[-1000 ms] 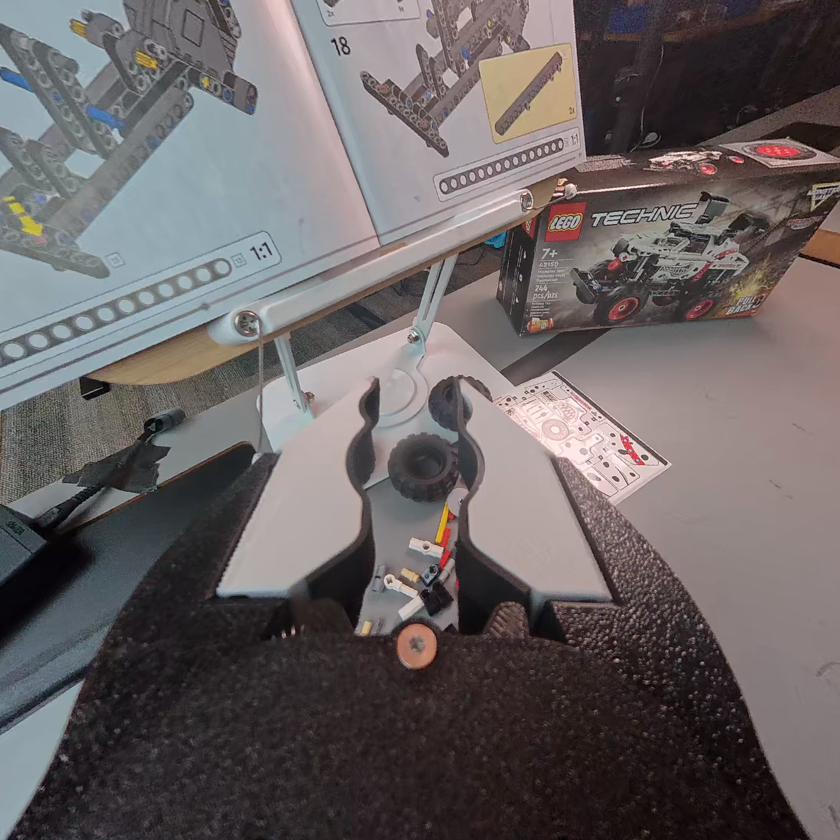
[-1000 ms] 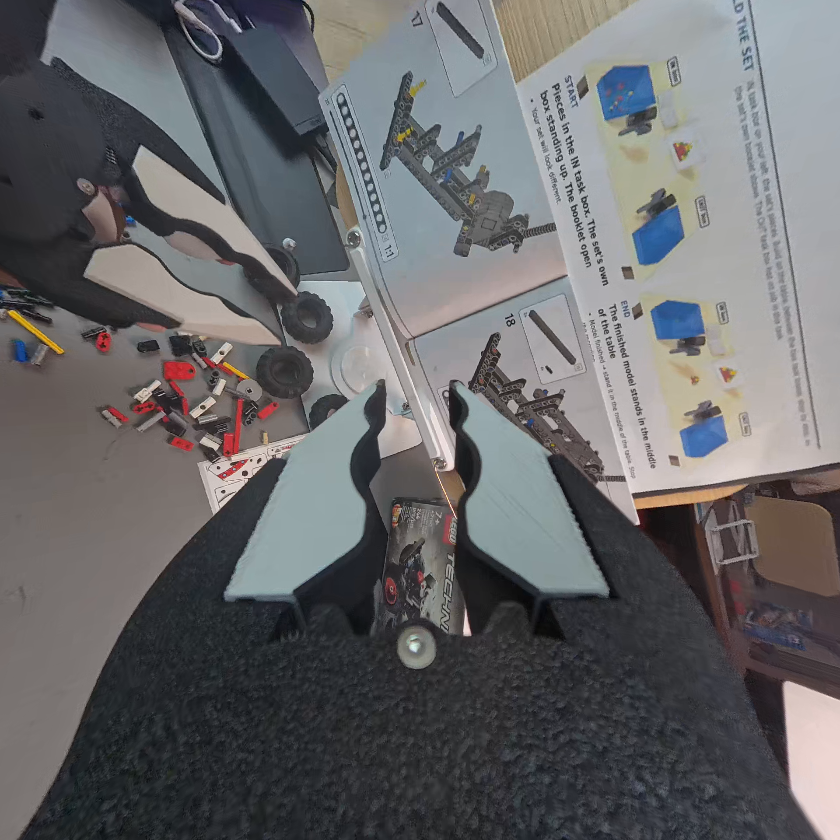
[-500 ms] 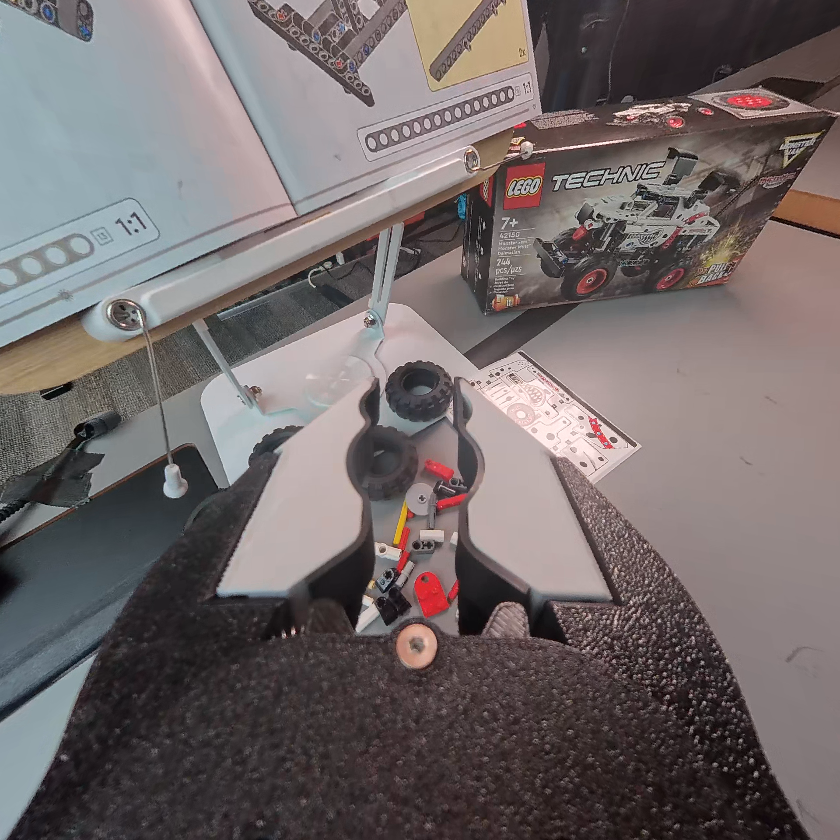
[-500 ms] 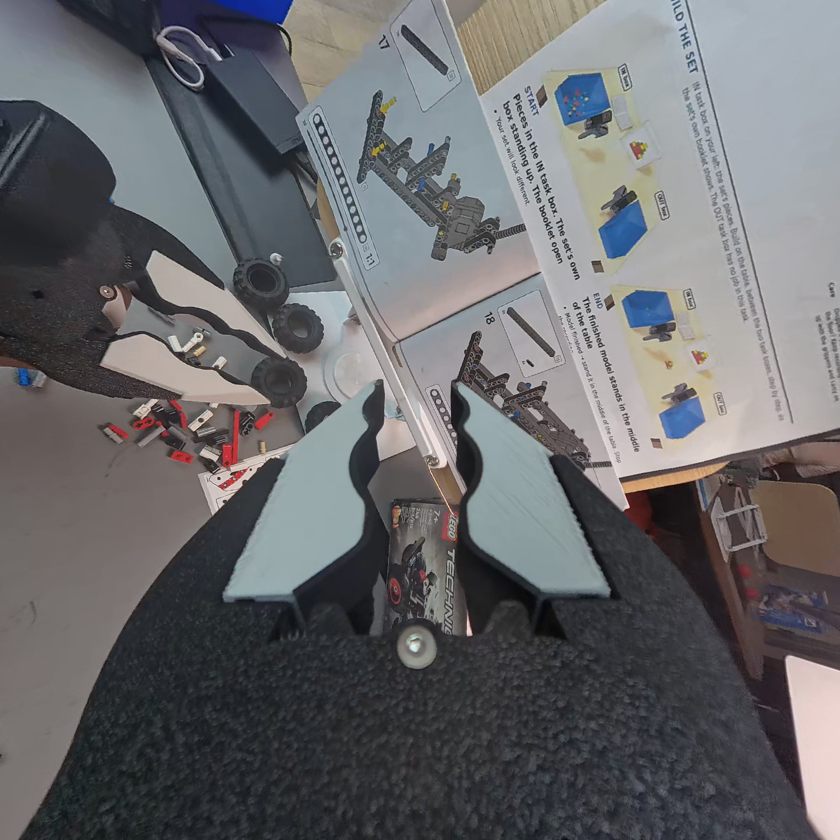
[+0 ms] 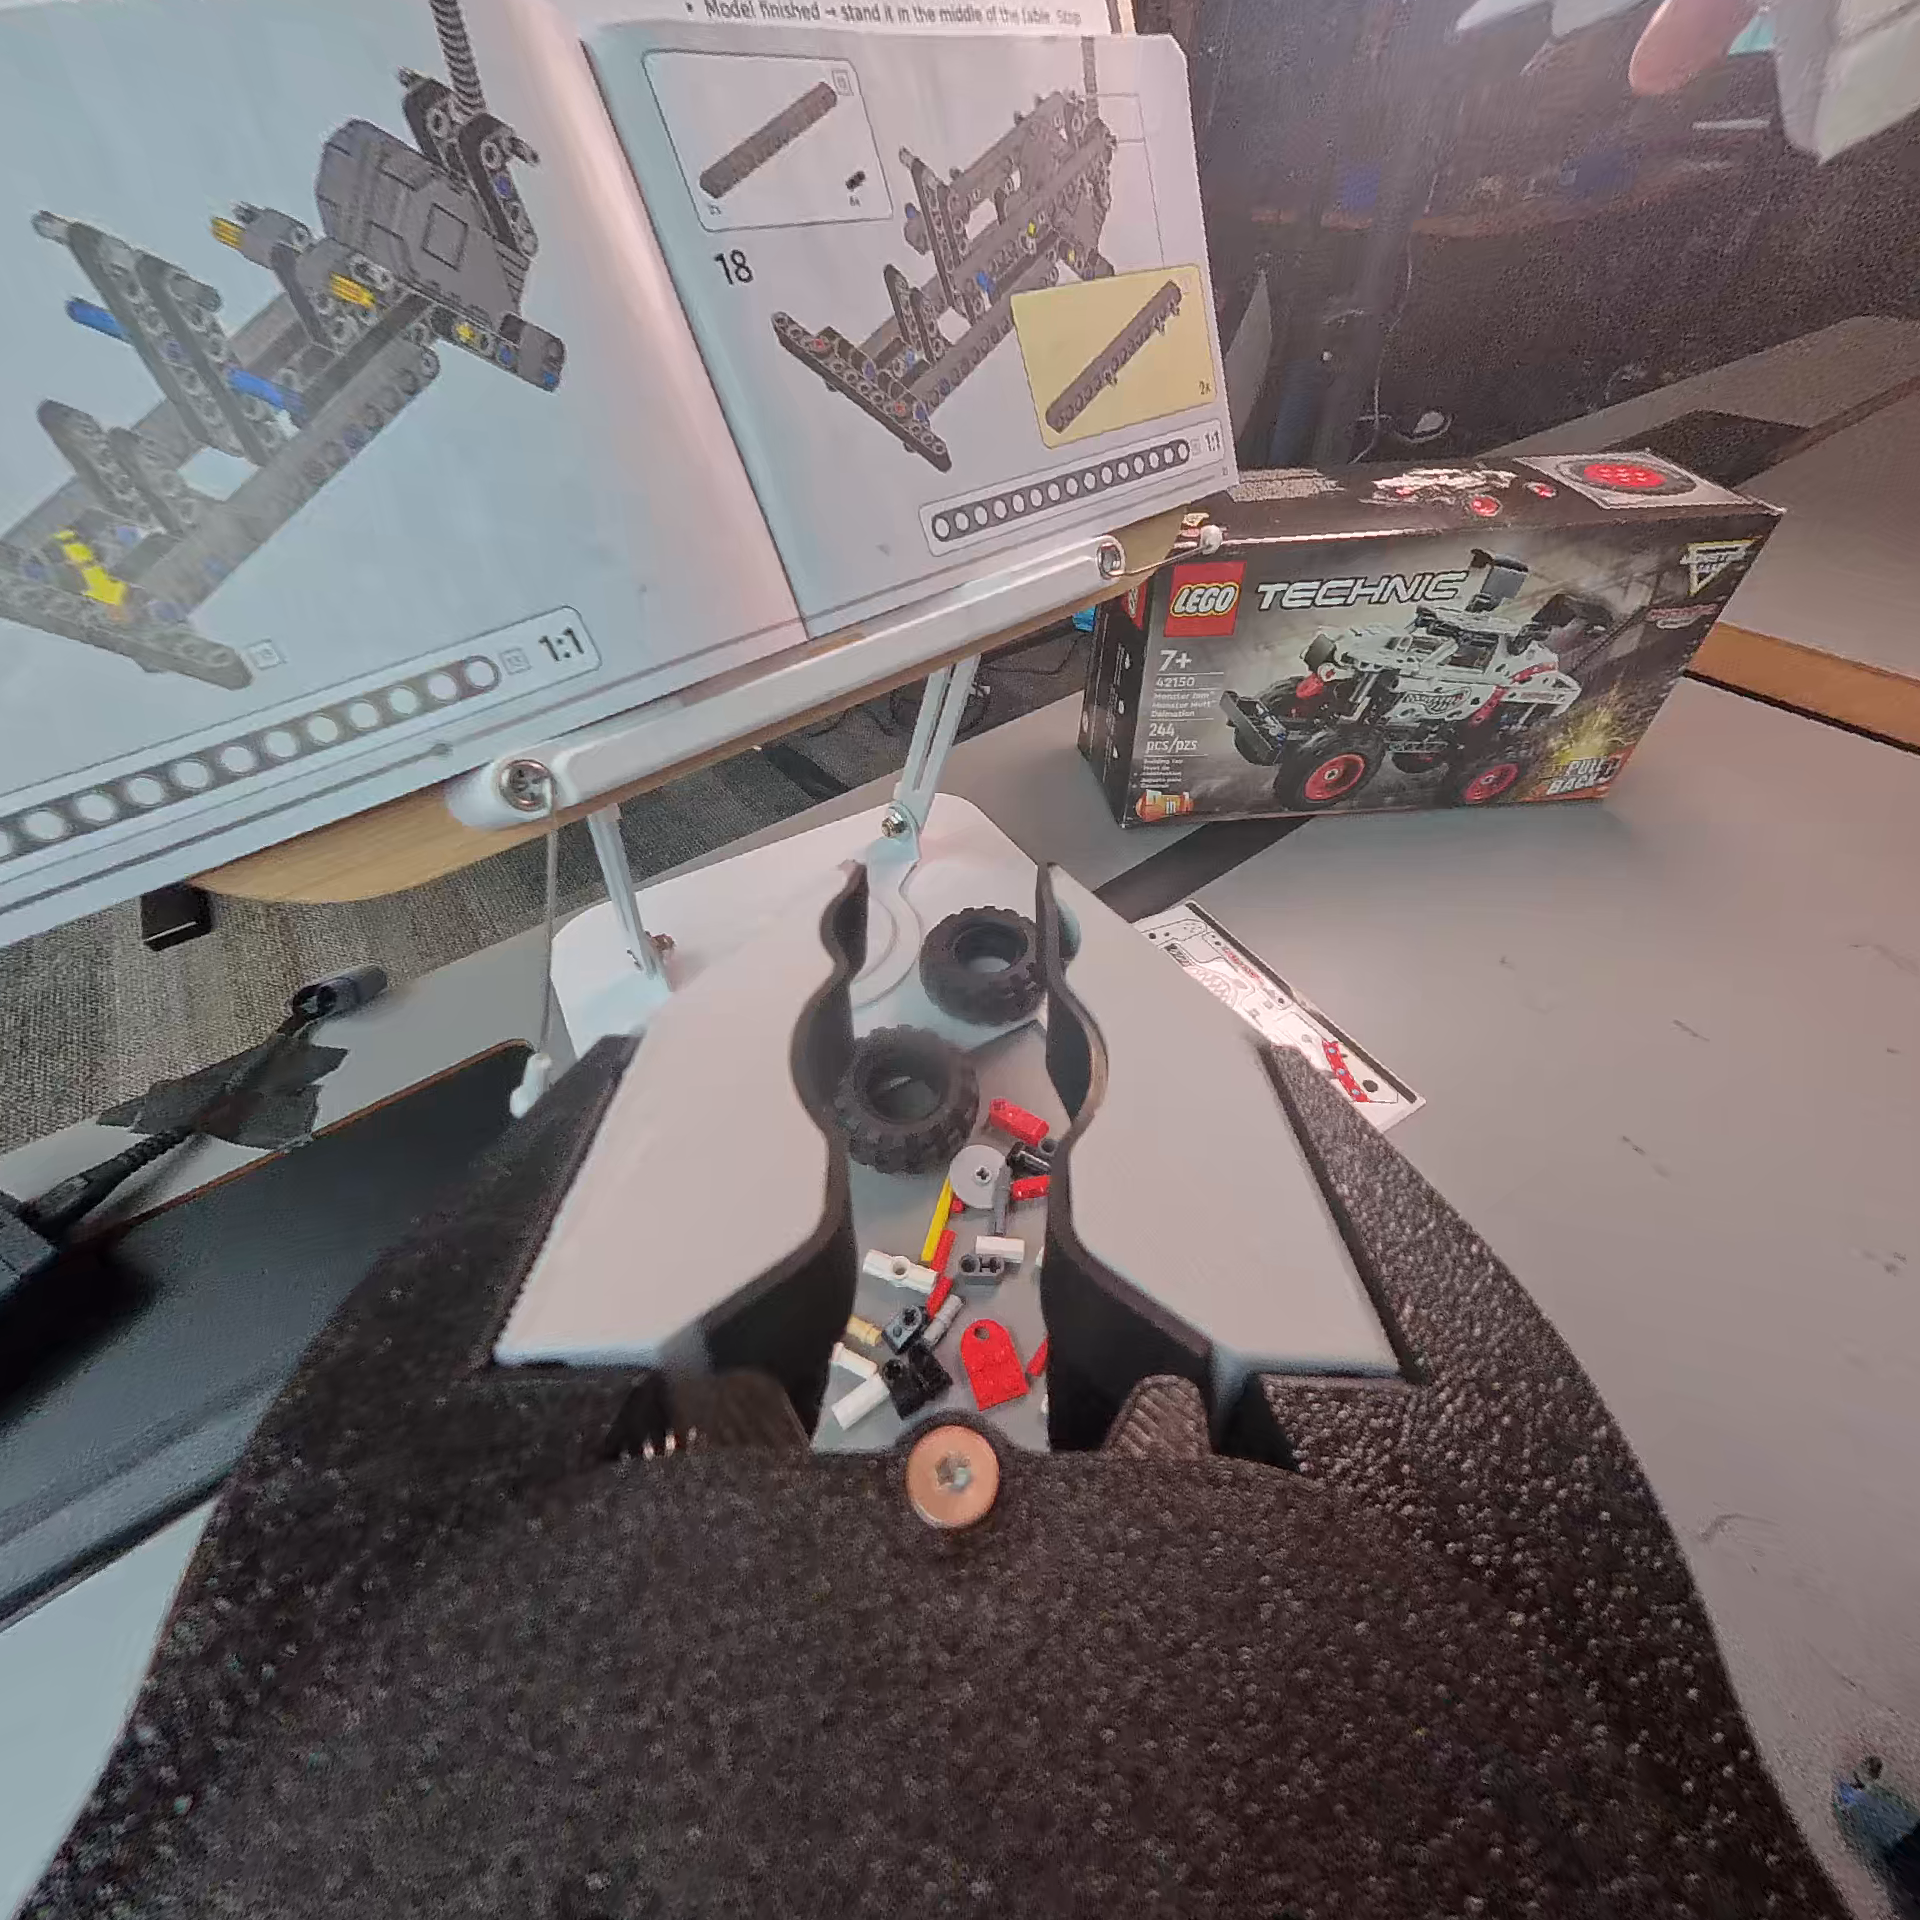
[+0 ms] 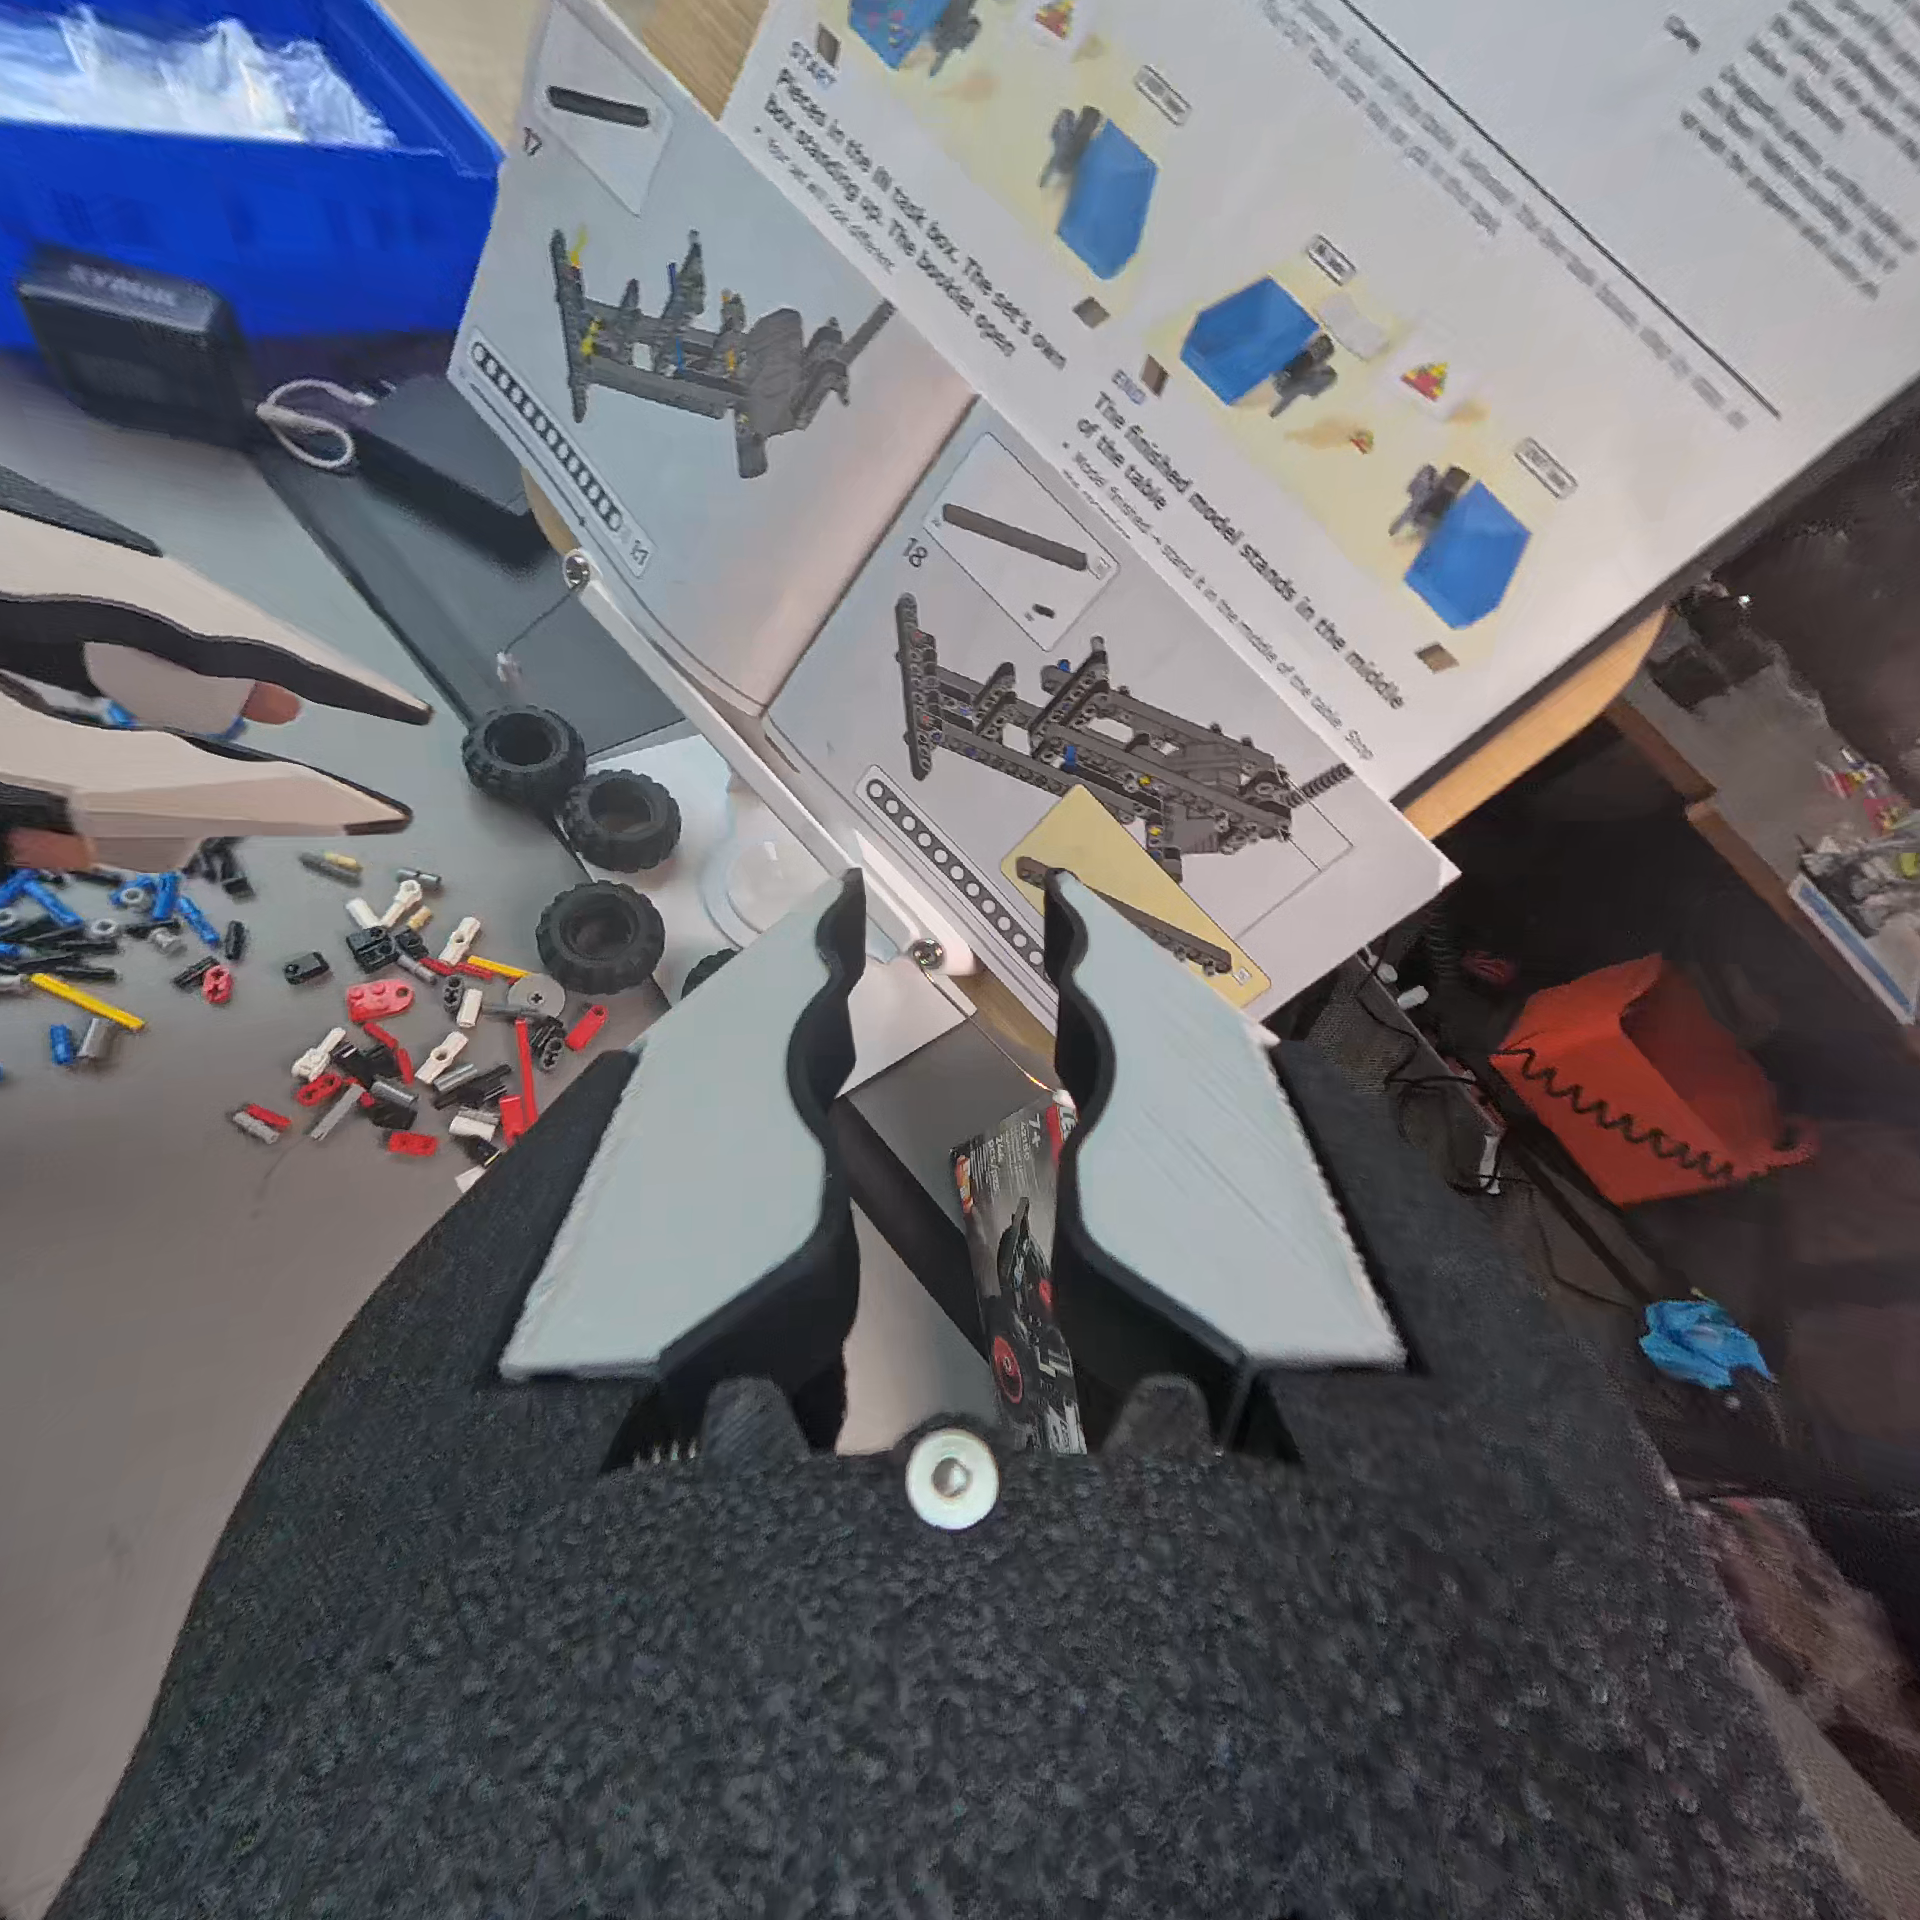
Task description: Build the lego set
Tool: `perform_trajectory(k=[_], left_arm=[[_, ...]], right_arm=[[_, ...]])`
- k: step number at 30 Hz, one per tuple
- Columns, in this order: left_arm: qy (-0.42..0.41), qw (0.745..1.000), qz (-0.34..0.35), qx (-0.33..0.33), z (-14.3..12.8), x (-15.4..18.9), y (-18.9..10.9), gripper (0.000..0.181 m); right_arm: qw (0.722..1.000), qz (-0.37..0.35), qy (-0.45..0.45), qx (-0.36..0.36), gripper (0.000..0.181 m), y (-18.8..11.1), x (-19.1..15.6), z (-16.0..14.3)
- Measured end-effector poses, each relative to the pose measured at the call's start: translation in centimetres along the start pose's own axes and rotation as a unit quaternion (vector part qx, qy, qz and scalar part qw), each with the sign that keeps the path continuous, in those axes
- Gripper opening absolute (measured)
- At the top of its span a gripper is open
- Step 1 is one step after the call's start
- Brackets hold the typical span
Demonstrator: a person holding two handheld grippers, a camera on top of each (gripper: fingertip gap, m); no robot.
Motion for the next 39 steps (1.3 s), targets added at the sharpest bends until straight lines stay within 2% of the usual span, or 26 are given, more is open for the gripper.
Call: perform_trajectory(k=[5, 8, 12, 16, 20, 22, 26, 30, 34, 35, 38, 39], left_arm=[[-0.004, 1.000, 0.019, 0.014, 0.5, -1.7, -0.7, 0.033], [-0.014, 0.999, 0.024, 0.021, 0.9, -2.7, -0.7, 0.034], [-0.021, 0.999, 0.022, 0.023, 1.1, -3.3, -0.1, 0.034], [-0.021, 0.999, 0.016, 0.028, 1.5, -3.2, 0.4, 0.034], [-0.017, 0.999, 0.015, 0.036, 1.9, -3.3, 0.4, 0.034], [-0.013, 0.999, 0.017, 0.036, 2.0, -3.6, 0.3, 0.035], [0.000, 0.999, 0.026, 0.033, 2.3, -4.7, -0.3, 0.036], [0.005, 0.999, 0.034, 0.029, 2.2, -5.8, -0.6, 0.036], [-0.004, 0.999, 0.033, 0.025, 1.7, -6.2, -0.5, 0.036], [-0.005, 0.999, 0.032, 0.024, 1.6, -6.2, -0.5, 0.036], [-0.001, 0.999, 0.031, 0.022, 1.6, -6.0, -0.4, 0.037], [0.000, 0.999, 0.030, 0.022, 1.7, -5.8, -0.4, 0.037]], right_arm=[[0.996, -0.049, 0.063, 0.044, 0.033, 2.1, 3.2, -4.3], [0.991, -0.077, 0.080, 0.069, 0.033, 3.7, 4.3, -5.7], [0.985, -0.105, 0.083, 0.109, 0.035, 5.0, 5.0, -5.1], [0.981, -0.142, 0.076, 0.110, 0.053, 6.5, 6.1, -4.0], [0.971, -0.202, 0.084, 0.099, 0.080, 7.4, 8.7, -3.1], [0.964, -0.220, 0.102, 0.107, 0.084, 7.5, 9.9, -2.8], [0.968, -0.203, 0.098, 0.111, 0.068, 8.4, 9.4, -3.0], [0.960, -0.235, 0.068, 0.135, 0.047, 7.5, 9.2, -2.8], [0.960, -0.215, 0.055, 0.169, 0.025, 6.8, 8.4, -2.4], [0.961, -0.213, 0.052, 0.170, 0.027, 6.7, 8.4, -2.5], [0.949, -0.252, 0.053, 0.180, 0.056, 5.7, 9.2, -2.5], [0.948, -0.255, 0.047, 0.186, 0.059, 5.5, 9.0, -2.3]])
Point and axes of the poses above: each gripper's, where its closed fingertips meet, y out along the fingers, z out of its top, x = y × z across the jaws, the point moved 2 cm from there along -y, back along the fingers, and after that the axes turned 6 degrees about -x, right-handed, at the moved point
